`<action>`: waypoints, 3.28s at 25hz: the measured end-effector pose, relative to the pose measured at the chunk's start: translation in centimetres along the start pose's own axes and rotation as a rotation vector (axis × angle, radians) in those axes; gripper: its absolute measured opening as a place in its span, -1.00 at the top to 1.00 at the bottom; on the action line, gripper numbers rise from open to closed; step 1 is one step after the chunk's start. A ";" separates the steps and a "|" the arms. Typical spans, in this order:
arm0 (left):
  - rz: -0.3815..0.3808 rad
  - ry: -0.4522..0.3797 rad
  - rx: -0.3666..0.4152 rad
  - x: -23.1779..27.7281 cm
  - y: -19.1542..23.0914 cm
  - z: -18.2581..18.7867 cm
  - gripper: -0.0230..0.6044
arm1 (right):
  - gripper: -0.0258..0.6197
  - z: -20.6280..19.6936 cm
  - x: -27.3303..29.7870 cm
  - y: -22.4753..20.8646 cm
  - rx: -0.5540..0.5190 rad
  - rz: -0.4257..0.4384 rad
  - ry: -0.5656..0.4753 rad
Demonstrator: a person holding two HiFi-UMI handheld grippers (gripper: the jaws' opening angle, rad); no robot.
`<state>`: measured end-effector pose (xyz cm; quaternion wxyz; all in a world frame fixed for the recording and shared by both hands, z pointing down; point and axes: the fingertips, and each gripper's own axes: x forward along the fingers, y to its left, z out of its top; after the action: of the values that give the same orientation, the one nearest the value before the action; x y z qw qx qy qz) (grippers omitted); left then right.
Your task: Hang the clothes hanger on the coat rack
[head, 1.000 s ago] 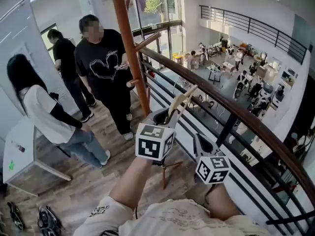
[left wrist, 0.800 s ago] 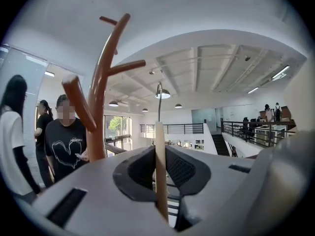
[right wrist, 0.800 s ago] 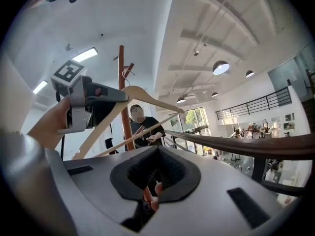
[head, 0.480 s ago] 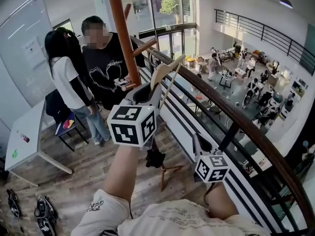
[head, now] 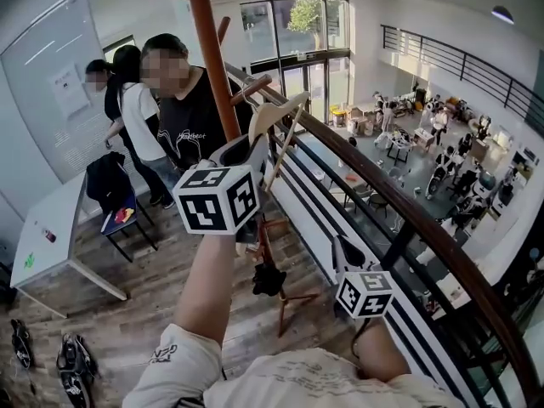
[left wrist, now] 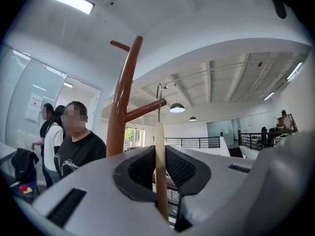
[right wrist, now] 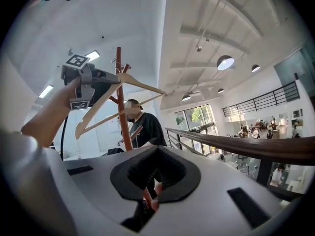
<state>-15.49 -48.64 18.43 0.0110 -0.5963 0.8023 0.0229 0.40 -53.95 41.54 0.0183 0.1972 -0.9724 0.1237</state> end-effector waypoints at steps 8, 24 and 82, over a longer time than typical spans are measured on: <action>0.012 0.035 -0.118 1.8 0.7 -0.7 0.75 | 0.93 -0.7 0.3 -0.5 0.011 0.002 0.015; 0.129 0.056 -0.109 2.4 1.4 -2.5 0.74 | 0.93 -1.6 -0.8 -1.9 0.029 -0.018 0.040; 0.363 0.178 -0.074 -18.1 6.4 -22.1 0.91 | 0.93 -3.1 3.2 11.2 -0.134 0.253 0.039</action>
<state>-16.16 -30.63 41.46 -0.0861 -0.4415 0.8931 0.0012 -6.93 -44.39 42.17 0.0344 0.0688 -0.9950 0.0637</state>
